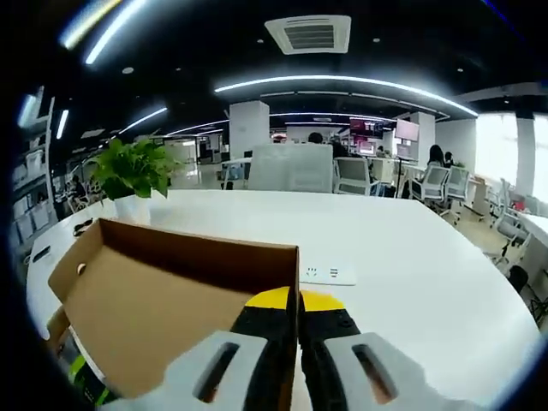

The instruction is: Operate the shoe box by opening the lid, removing the specified soft item, and placing it in the target area until the item is outside and the box remains undamaged.

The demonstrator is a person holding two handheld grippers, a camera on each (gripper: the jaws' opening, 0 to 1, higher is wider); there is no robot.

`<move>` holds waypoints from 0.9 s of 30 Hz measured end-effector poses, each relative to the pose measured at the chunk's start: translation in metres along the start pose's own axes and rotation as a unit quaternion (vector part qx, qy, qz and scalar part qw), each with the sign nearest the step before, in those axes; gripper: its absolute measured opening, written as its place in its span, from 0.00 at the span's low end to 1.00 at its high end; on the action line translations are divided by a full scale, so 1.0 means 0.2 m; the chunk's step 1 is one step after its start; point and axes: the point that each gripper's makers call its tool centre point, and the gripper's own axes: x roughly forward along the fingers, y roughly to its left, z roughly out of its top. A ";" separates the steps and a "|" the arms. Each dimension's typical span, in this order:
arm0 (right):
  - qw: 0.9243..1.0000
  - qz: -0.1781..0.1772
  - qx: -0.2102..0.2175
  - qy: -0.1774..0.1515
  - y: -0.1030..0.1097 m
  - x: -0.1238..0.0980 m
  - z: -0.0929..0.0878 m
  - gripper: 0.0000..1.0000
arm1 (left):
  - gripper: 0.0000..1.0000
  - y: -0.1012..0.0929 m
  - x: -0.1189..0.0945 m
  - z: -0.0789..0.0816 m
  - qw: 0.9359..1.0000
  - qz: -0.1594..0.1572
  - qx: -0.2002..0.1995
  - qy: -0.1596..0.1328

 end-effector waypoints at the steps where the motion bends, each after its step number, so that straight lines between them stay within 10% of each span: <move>1: 1.000 -0.001 -0.002 0.001 0.00 0.00 0.00 0.00 | 0.06 0.00 0.00 0.00 1.000 0.000 0.002 0.001; 27: 0.997 0.001 0.046 0.060 0.00 0.06 -0.17 0.00 | 0.06 0.00 0.00 0.00 1.000 -0.004 0.000 -0.008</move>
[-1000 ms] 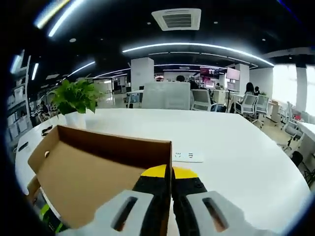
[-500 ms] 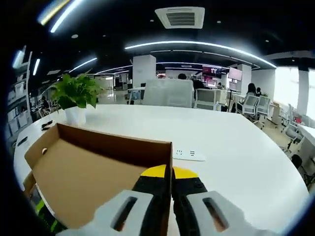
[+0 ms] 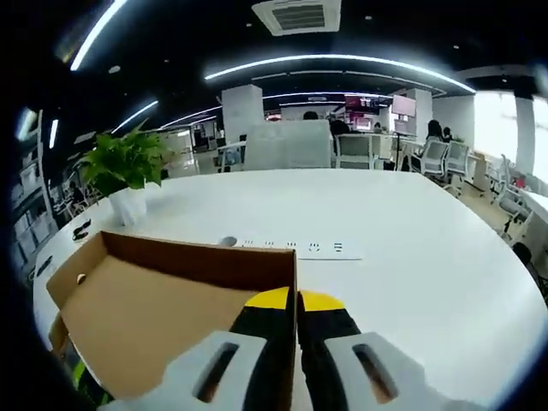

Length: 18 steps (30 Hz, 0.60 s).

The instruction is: Operate the shoe box by opening the lid, removing the specified soft item, and placing it in the target area until the item is outside and the box remains undamaged.

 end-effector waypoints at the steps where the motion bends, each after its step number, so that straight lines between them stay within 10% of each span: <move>1: 1.000 -0.001 -0.002 -0.001 0.00 0.00 0.00 0.00 | 0.06 0.00 0.00 0.00 1.000 0.000 0.000 0.000; 18: 1.000 0.008 0.007 0.007 -0.01 -0.02 -0.04 0.01 | 0.07 0.00 0.00 0.00 1.000 0.001 0.001 0.000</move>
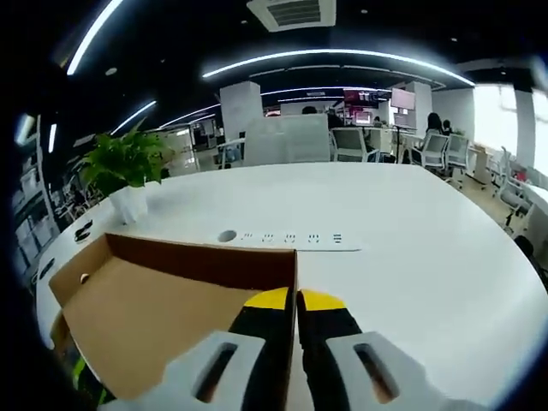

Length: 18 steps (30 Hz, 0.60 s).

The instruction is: Operate the shoe box by opening the lid, removing the specified soft item, and placing it in the target area until the item is outside and the box remains undamaged.

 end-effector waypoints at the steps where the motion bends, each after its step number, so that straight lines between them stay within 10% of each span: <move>1: 1.000 0.001 0.003 0.001 0.00 0.01 0.00 0.01 | 0.07 0.00 0.00 0.00 1.000 0.000 0.000 0.001; 12: 0.999 0.000 -0.044 -0.015 0.02 -0.06 0.06 0.02 | 0.07 0.00 0.00 0.00 1.000 -0.001 0.001 0.003; 18: 0.999 0.030 0.001 -0.011 -0.01 -0.07 0.10 0.03 | 0.07 0.00 0.00 -0.01 1.000 0.002 0.003 0.003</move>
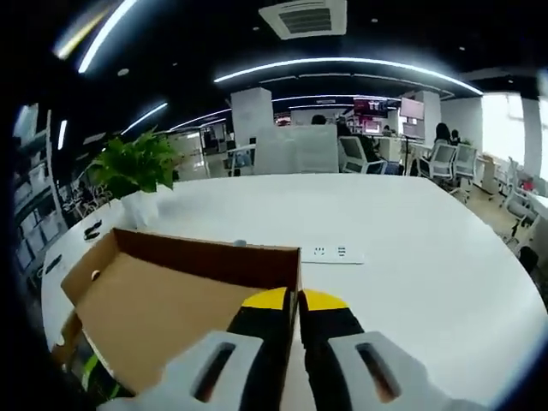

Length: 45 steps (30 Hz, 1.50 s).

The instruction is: Operate the shoe box by opening the lid, removing the specified soft item, and placing it in the target area until the item is outside and the box remains undamaged.

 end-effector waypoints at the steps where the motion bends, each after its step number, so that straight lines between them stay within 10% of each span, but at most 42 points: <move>1: 1.000 0.002 0.002 -0.003 -0.01 0.00 0.01 0.02 | 0.07 0.00 0.00 0.00 1.000 0.001 0.000 0.001; 17: 0.997 0.075 0.024 -0.011 -0.03 -0.21 0.08 0.07 | 0.07 0.00 0.00 -0.01 1.000 -0.003 -0.003 0.003; 27: 0.991 0.121 -0.059 -0.017 0.05 -0.29 0.11 0.14 | 0.07 0.00 0.00 -0.01 1.000 -0.009 -0.005 0.002; 45: 0.977 0.190 -0.066 -0.070 0.16 -0.48 0.19 0.40 | 0.06 0.00 0.00 0.00 1.000 -0.017 -0.011 -0.003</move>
